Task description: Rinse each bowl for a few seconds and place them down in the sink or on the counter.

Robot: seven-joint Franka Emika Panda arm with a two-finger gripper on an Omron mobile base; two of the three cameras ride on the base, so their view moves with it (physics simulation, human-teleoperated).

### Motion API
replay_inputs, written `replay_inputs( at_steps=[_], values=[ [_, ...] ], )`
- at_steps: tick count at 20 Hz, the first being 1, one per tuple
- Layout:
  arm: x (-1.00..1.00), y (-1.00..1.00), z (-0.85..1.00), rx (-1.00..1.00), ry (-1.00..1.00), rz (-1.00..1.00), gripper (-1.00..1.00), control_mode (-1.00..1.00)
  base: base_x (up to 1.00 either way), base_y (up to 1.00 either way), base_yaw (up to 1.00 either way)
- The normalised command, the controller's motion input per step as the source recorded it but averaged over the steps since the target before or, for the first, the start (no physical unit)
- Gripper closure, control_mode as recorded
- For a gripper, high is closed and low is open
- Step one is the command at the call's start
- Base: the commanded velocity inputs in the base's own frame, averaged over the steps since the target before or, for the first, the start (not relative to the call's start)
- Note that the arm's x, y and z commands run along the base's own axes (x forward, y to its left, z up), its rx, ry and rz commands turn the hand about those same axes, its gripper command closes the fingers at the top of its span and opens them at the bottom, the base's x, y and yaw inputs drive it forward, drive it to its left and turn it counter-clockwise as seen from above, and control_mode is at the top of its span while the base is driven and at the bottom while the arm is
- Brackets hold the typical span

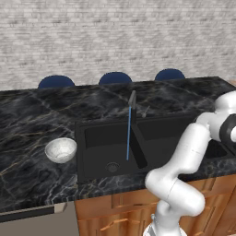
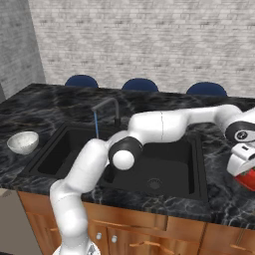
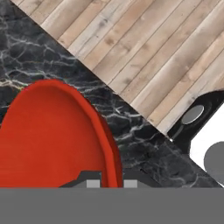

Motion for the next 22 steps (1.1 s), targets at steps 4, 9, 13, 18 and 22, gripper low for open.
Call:
replay_inputs(
  at_steps=[4,9,13,18,22],
  values=[
    [-0.4,0.47,0.0,0.04,-0.32,0.13,1.0,-1.0,0.0,0.0,0.0],
    [-0.19,0.65,0.0,0.01,-0.23,0.19,1.0,-1.0,0.0,0.0,0.0],
    [-0.02,0.61,0.06,0.0,-0.18,0.26,1.0,-1.0,0.0,0.0,0.0],
    [0.0,0.56,0.14,0.0,-0.11,0.32,1.0,-1.0,0.0,0.0,0.0],
    [0.02,0.22,0.31,0.01,-0.08,0.37,1.0,-1.0,0.0,0.0,0.0]
  ],
)
